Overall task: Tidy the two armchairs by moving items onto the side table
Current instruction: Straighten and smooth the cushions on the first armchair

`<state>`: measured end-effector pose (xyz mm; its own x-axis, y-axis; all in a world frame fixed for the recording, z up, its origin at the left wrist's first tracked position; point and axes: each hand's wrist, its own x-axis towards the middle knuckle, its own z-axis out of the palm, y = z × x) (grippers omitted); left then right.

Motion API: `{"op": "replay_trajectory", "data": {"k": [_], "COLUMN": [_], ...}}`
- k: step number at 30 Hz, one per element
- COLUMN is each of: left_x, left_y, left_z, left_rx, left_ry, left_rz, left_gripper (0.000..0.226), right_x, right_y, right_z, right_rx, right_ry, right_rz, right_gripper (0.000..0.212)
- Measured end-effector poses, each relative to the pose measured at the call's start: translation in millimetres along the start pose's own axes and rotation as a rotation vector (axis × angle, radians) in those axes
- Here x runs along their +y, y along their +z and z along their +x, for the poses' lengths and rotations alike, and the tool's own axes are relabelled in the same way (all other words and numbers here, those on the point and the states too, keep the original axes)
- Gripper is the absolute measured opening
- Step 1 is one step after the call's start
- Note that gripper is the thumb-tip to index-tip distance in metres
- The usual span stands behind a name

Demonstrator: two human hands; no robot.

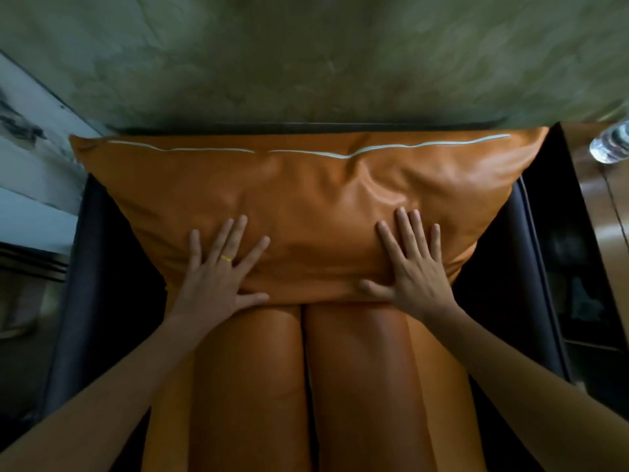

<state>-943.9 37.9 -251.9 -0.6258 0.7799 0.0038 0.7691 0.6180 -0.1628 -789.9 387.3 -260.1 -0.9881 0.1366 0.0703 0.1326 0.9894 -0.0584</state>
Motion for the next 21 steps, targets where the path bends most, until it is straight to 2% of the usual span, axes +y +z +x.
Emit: {"op": "replay_trajectory", "data": {"k": [4, 9, 14, 18, 21], "left_x": [19, 5, 7, 8, 11], "left_y": [20, 30, 18, -4, -19], "left_z": [17, 54, 45, 20, -12], "left_rx": [0.038, 0.038, -0.039, -0.115, -0.212], "left_ry": [-0.021, -0.080, -0.097, -0.130, -0.204], "left_rz": [-0.017, 0.008, 0.032, -0.033, -0.204], "left_gripper": [0.119, 0.124, 0.122, 0.118, 0.111], "right_x": [-13, -2, -8, -31, -59], "right_y": [30, 44, 37, 16, 1], "right_z": [4, 50, 40, 25, 8], "right_rx": [0.041, 0.025, 0.008, -0.034, -0.070], "right_ry": [-0.057, -0.042, -0.028, 0.055, 0.161], "right_rz": [-0.033, -0.081, -0.063, 0.043, 0.219], "right_gripper": [0.111, 0.109, 0.109, 0.101, 0.093]}}
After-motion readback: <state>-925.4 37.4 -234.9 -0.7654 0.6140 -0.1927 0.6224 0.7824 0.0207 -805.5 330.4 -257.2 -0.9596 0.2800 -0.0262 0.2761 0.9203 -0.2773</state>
